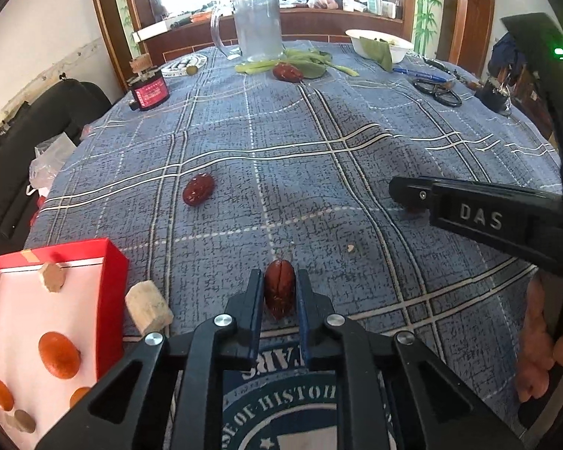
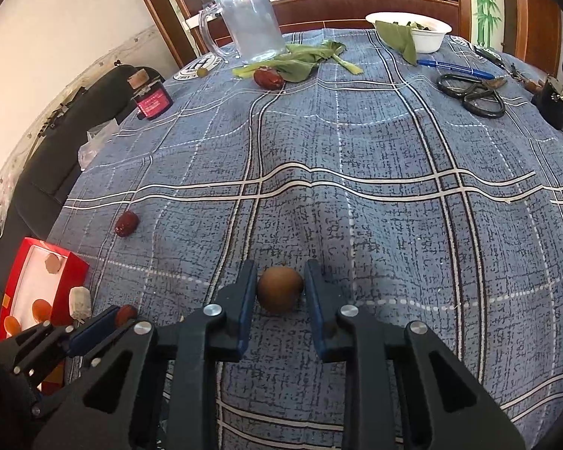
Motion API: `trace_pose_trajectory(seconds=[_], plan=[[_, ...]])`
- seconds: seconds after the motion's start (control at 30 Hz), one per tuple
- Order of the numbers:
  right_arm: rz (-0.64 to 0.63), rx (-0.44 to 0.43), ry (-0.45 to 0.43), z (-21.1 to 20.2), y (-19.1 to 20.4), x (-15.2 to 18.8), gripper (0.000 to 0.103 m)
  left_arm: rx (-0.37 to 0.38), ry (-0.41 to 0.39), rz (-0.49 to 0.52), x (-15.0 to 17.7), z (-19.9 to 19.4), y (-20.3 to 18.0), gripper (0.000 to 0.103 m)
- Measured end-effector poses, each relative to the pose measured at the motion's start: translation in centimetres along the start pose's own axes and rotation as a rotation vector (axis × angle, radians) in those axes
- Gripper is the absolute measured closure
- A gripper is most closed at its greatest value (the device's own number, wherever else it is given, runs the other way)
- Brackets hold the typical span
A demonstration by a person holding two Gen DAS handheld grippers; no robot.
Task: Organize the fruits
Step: 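Close the right gripper on the brown fruit while the left grasps the date, then carry the brown fruit and date over the tray with both grippers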
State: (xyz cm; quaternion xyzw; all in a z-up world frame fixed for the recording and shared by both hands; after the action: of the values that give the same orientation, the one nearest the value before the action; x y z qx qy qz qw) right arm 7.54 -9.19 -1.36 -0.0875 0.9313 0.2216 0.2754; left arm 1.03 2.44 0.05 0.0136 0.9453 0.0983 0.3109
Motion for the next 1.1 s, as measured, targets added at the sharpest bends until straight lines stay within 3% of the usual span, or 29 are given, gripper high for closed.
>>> trace_pose_trajectory(seconds=[0.5, 1.1], plan=[[-0.001, 0.004, -0.011, -0.5, 0.2, 0.2, 0.076, -0.066, -0.141, 0.003, 0.6, -4.9, 0.8, 0.088], [-0.083, -0.019, -0.085, -2.2, 3.2, 0.9, 0.076, -0.08, -0.187, -0.09, 2.5, -8.4, 5.3, 0.088]])
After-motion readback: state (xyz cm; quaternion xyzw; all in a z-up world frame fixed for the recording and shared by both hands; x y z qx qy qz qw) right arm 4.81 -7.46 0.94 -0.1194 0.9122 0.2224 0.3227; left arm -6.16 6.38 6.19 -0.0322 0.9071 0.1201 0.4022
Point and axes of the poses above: each gripper's, at about its wrist camera, not at the fingertips, and z roughly the way its jaws point, y to its left, x to its underside, the point moved 3 cm from there along z, roughly the way its jaws point, and after that the axes turned 8 degrees about -x, right-handed, at the moved point
